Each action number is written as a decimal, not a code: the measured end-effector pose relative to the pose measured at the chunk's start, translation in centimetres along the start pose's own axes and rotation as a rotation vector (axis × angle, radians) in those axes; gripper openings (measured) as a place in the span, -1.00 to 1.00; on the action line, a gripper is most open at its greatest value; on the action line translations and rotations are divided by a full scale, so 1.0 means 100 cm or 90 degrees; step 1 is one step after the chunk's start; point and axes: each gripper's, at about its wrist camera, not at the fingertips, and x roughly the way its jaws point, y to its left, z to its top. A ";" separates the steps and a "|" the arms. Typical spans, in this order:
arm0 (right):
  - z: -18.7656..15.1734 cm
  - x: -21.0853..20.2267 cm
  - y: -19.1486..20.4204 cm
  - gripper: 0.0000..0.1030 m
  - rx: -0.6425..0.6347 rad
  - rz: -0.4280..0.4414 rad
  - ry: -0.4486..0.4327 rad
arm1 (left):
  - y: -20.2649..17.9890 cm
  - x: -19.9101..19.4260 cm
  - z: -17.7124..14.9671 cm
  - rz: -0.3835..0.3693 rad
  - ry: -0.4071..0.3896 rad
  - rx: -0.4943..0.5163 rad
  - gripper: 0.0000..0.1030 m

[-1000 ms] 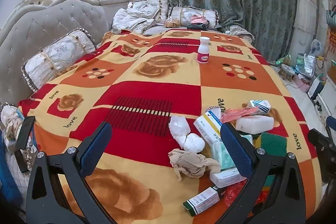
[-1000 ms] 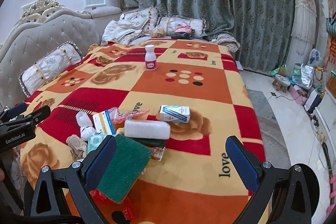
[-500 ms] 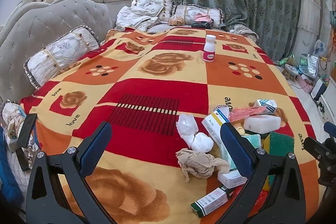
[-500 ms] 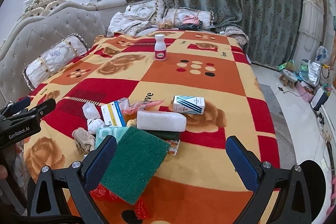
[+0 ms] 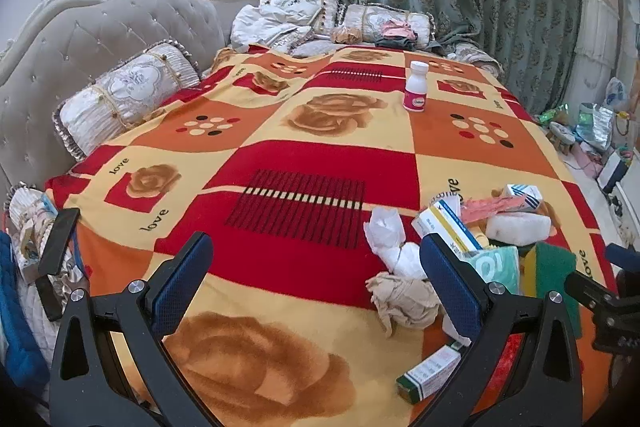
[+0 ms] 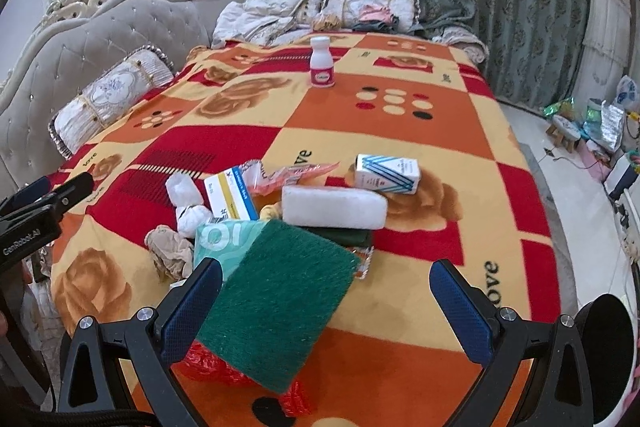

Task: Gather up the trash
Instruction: 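Grasp the green scouring pad with right tool while left tool grasps green medicine box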

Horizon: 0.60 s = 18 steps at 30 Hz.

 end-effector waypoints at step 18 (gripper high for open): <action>-0.012 0.029 0.007 0.37 0.019 0.105 0.076 | -0.041 0.007 -0.068 -0.189 0.132 0.190 0.99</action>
